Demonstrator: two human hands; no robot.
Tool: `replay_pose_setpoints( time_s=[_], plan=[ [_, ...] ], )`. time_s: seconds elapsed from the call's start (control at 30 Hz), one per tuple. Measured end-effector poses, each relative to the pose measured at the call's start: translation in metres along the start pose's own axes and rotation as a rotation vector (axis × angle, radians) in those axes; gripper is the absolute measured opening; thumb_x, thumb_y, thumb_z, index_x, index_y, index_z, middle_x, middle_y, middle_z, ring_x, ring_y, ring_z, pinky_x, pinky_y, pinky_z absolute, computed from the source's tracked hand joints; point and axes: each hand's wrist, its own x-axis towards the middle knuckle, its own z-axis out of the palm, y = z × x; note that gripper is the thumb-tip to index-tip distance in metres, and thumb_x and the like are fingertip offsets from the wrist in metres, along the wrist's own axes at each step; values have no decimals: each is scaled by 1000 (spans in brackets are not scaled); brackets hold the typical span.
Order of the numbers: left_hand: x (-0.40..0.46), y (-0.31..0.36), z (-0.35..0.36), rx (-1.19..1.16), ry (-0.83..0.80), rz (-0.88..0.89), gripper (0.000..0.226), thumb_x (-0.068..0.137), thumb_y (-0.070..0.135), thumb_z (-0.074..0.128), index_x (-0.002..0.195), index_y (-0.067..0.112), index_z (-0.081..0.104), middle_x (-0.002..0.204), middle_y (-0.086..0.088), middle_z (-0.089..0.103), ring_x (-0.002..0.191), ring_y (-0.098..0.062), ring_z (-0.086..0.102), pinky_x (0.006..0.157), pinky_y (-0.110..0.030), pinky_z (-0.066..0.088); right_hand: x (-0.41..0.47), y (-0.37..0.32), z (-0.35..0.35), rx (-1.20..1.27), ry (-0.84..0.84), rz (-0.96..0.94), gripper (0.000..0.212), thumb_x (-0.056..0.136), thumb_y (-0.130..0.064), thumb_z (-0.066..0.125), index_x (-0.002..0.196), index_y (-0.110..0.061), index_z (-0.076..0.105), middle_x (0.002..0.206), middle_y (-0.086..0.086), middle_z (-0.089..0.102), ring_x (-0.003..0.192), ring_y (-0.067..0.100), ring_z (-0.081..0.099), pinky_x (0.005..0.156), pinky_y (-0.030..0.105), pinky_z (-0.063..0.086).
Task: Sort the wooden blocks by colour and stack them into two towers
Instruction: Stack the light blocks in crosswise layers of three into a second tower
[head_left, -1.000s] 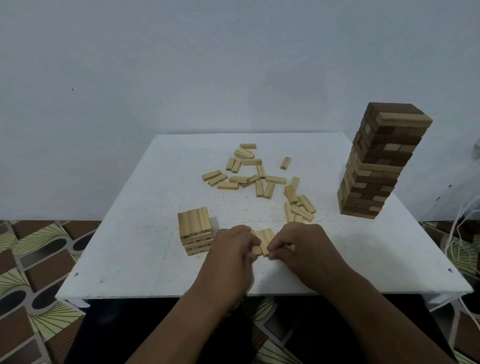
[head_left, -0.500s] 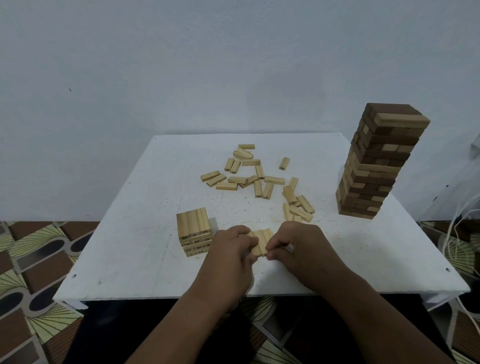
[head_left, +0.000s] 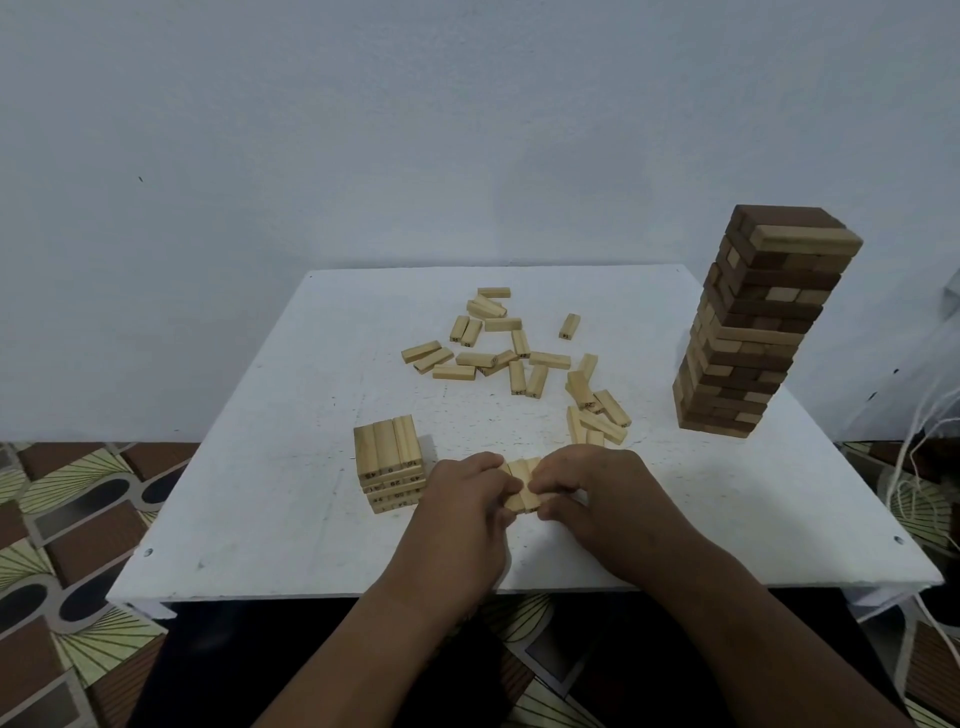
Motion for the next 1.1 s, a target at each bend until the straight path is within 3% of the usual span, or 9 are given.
replay_pose_setpoints(
  time_s=[0.1,0.27,0.4,0.5,0.67,0.77,0.93,1.0,1.1],
  plan=[
    [1,-3,2,14,6,-4,29,87,2,67,111,16,74,125,4,63,118,-14,48,88,-1,26,2,-2,-1,-29,-14,10,17,86,-18,73,102,-18,79,111,-4,72,102,10,61,93,19,41],
    [5,-10,6,14,0,59,32,79,-7,65,100,14,79,105,0,70,98,-19,61,83,-37,54,5,-3,0,-67,-74,42,22,89,-18,70,110,-16,76,119,-3,68,108,11,59,99,20,40],
    [8,-8,5,6,35,111,33,71,-11,62,90,9,79,88,-3,71,79,-18,64,66,-38,55,7,-2,-2,-42,-112,46,23,90,-16,68,112,-11,74,123,0,67,113,13,57,93,10,33],
    [7,-10,7,11,43,114,36,72,-9,57,94,12,77,90,2,70,81,-18,62,67,-41,52,6,0,0,-11,-94,49,21,89,-14,69,108,-10,76,119,1,69,110,13,59,82,-1,26],
    [6,-10,8,9,52,97,37,75,-8,61,99,13,78,98,1,72,88,-19,63,73,-39,55,4,1,0,12,-61,19,13,83,-9,74,95,-9,80,108,2,73,102,15,63,80,-2,29],
    [6,-13,10,-25,49,79,32,73,-10,67,91,13,79,94,1,71,86,-18,64,70,-38,55,0,4,-3,62,-24,4,10,80,-10,78,87,-16,81,102,-5,75,95,5,62,88,12,41],
    [9,-6,3,-66,7,75,20,64,1,64,74,10,79,81,-2,74,72,-10,65,62,-10,47,-2,8,-8,62,-75,-1,11,79,-15,79,85,-24,81,99,-16,73,94,-1,62,89,8,40],
    [9,-7,6,-86,13,53,19,61,2,64,70,9,79,77,-5,75,83,-11,62,67,0,43,-2,9,-8,70,-66,-2,11,79,-14,79,84,-23,81,98,-15,74,94,-1,62,87,4,38],
    [10,-16,16,-133,11,-3,19,61,-2,69,73,8,80,79,-9,75,78,-9,64,66,-4,48,-2,10,-7,91,-53,-5,12,77,-14,81,84,-23,81,97,-14,74,93,-2,63,87,6,41]
  ],
)
